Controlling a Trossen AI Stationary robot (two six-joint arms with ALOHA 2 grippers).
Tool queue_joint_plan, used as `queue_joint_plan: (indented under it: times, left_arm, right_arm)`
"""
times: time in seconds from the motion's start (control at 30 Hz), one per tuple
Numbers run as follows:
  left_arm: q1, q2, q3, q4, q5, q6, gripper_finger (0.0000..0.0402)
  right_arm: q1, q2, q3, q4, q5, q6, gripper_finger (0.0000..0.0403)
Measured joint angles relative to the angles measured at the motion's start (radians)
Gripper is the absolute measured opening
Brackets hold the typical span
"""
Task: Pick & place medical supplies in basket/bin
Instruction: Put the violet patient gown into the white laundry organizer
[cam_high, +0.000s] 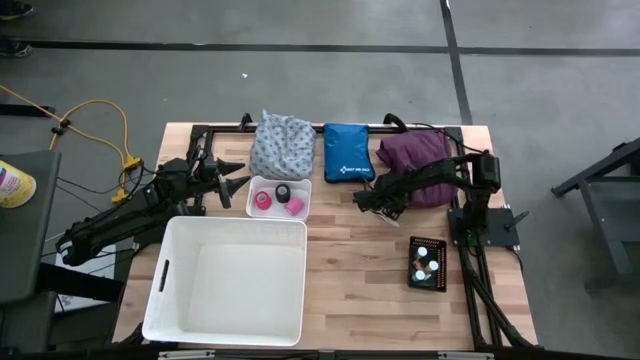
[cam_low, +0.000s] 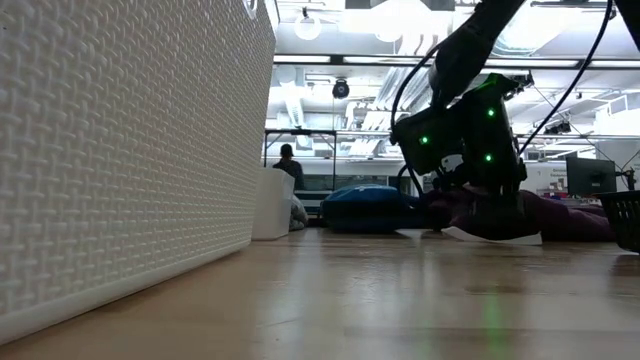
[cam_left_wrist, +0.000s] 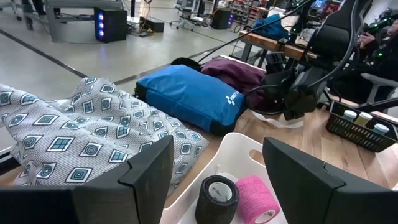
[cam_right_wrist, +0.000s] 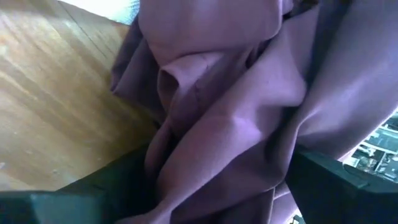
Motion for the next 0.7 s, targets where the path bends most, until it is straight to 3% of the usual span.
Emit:
queue_joint_plan:
  times: [0.7]
  left_arm:
    - [0.000,0.000,0.000,0.000,0.000,0.000,0.0240]
  right_arm:
    - [-0.005,0.003,-0.002,0.010,-0.005,0.023,0.0054]
